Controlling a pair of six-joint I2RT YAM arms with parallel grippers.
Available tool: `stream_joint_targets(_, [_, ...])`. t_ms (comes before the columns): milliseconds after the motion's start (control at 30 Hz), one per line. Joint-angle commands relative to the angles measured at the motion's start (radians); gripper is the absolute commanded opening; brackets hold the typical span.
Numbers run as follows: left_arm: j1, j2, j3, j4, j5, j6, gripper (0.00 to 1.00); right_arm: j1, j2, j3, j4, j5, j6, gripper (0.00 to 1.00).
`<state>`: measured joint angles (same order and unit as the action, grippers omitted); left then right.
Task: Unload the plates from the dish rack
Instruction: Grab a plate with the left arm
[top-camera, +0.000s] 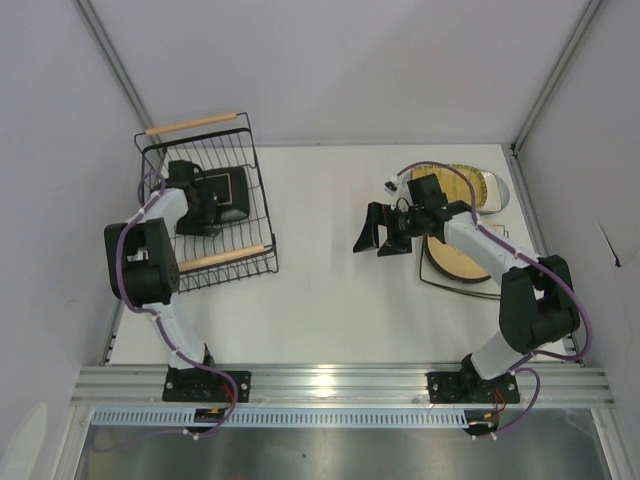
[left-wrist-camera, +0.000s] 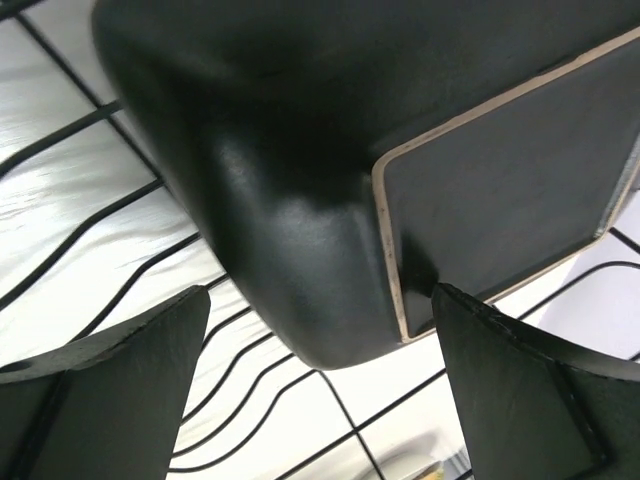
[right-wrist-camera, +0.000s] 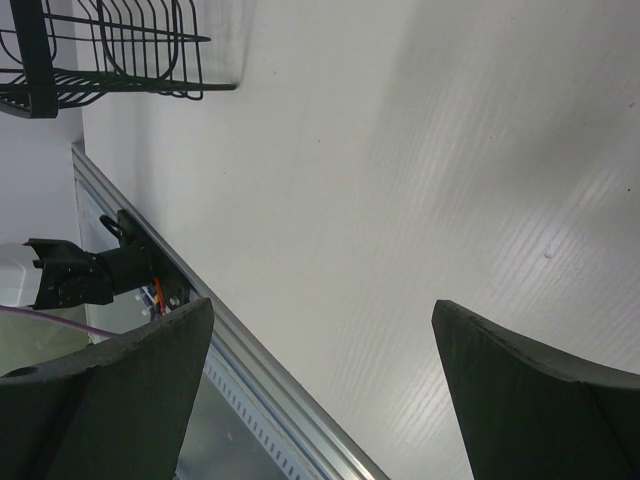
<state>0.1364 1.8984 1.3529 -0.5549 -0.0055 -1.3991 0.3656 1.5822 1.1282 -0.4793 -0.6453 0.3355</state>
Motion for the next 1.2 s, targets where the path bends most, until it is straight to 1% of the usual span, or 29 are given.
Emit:
stream_joint_targets(0, [0.009, -0.007, -0.049, 0.119, -0.011, -0.032, 0.97, 0.003, -0.010, 0.016, 0.022, -0.016, -0.007, 1.00])
stream_joint_targets(167, [0.011, -0.061, -0.167, 0.355, -0.034, -0.043, 0.92, 0.003, -0.011, 0.015, 0.021, -0.010, -0.009, 1.00])
stream_joint_targets(300, [0.011, -0.100, -0.231, 0.493, -0.044, -0.046, 0.86, 0.004, -0.005, 0.015, 0.027, -0.016, -0.003, 1.00])
stream_joint_targets(400, [0.011, -0.111, -0.262, 0.581, -0.018, -0.051, 0.81, 0.003, -0.004, 0.016, 0.027, -0.016, -0.004, 1.00])
stream_joint_targets(567, [0.009, -0.157, -0.274, 0.612, -0.005, -0.055, 0.73, 0.004, -0.004, 0.018, 0.024, -0.013, -0.006, 1.00])
stream_joint_targets(767, [0.008, -0.202, -0.253, 0.616, -0.002, -0.054, 0.70, 0.004, -0.002, 0.018, 0.027, -0.014, -0.001, 1.00])
stream_joint_targets(867, [0.008, -0.213, -0.233, 0.601, 0.036, -0.052, 0.69, 0.006, -0.004, 0.018, 0.027, -0.013, -0.001, 1.00])
stream_joint_targets(1167, [0.011, -0.199, -0.222, 0.619, 0.015, -0.040, 0.66, 0.003, -0.007, 0.016, 0.024, -0.011, 0.000, 1.00])
